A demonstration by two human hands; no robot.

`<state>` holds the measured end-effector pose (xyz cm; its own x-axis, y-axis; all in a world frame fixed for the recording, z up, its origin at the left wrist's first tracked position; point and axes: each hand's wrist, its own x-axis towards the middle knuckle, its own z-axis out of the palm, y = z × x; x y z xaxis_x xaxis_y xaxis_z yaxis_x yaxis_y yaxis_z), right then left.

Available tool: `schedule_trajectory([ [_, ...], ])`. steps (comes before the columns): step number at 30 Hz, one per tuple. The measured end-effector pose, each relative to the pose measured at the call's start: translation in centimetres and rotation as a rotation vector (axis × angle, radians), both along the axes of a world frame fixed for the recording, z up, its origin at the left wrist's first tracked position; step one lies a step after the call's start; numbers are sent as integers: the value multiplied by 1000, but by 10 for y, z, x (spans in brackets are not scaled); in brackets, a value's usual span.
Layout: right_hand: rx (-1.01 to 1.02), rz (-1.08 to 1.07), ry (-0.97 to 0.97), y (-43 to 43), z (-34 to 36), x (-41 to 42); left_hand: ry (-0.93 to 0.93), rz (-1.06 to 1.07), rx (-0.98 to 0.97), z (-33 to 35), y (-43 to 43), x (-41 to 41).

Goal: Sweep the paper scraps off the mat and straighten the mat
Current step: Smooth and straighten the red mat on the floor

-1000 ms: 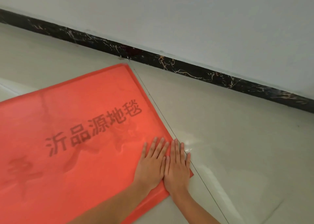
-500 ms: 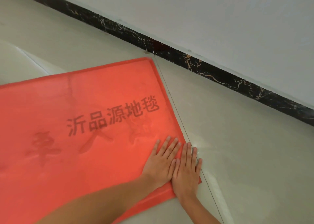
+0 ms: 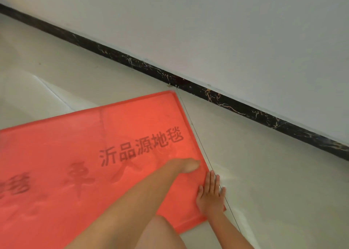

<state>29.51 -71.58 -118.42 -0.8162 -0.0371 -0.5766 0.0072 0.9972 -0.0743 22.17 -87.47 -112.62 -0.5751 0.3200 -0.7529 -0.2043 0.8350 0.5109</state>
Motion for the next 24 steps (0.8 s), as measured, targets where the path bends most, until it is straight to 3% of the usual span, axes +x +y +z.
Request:
schedule_trajectory([
  [5, 208, 33, -441, -23, 33, -59, 100, 160, -22, 28, -55, -29],
  [8, 265, 231, -654, -72, 74, -132, 222, 402, -97, 16, -126, -52],
  [10, 132, 343, -509, -110, 85, -181, 344, 502, -189, 16, -166, -68],
  [13, -163, 413, -68, -176, 81, -244, 464, 513, -317, 6, -200, -110],
  [15, -251, 481, -20, -223, 62, -273, 481, 495, -355, -13, -211, -141],
  [19, -194, 523, 136, -266, -3, -281, 472, 407, -406, -63, -216, -156],
  [21, -154, 504, 250, -266, -23, -279, 562, 426, -456, -82, -215, -148],
  [24, -191, 571, 271, -262, -29, -282, 691, 443, -514, -94, -209, -144],
])
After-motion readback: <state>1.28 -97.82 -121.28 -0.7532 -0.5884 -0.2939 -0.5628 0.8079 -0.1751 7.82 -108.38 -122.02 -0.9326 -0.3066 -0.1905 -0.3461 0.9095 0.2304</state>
